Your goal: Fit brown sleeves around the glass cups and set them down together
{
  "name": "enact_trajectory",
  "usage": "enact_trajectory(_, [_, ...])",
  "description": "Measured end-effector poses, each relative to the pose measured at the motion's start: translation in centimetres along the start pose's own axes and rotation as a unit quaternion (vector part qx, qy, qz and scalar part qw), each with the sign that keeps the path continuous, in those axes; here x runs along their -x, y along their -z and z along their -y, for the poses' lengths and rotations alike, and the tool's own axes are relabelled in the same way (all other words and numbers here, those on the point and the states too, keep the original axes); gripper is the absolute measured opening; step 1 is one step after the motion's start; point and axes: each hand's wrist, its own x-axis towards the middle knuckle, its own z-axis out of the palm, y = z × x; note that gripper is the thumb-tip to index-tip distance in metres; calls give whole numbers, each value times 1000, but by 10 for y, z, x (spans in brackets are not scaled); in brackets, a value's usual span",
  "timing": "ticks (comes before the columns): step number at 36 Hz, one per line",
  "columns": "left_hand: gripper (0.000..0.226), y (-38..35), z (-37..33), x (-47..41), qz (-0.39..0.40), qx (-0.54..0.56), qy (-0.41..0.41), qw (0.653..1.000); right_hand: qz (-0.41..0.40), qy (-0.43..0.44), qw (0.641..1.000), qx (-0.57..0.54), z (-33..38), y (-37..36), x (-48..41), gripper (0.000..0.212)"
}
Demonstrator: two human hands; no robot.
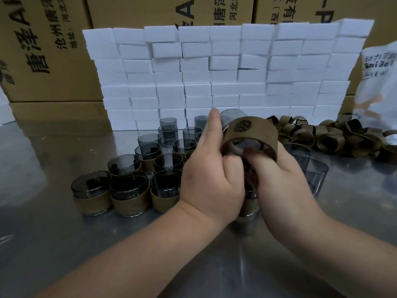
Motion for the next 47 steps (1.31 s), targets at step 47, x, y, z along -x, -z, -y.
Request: enact_trajectory(47, [53, 8, -2, -19, -25, -81, -16, 996, -42, 15, 999, 29, 2, 14, -14, 43])
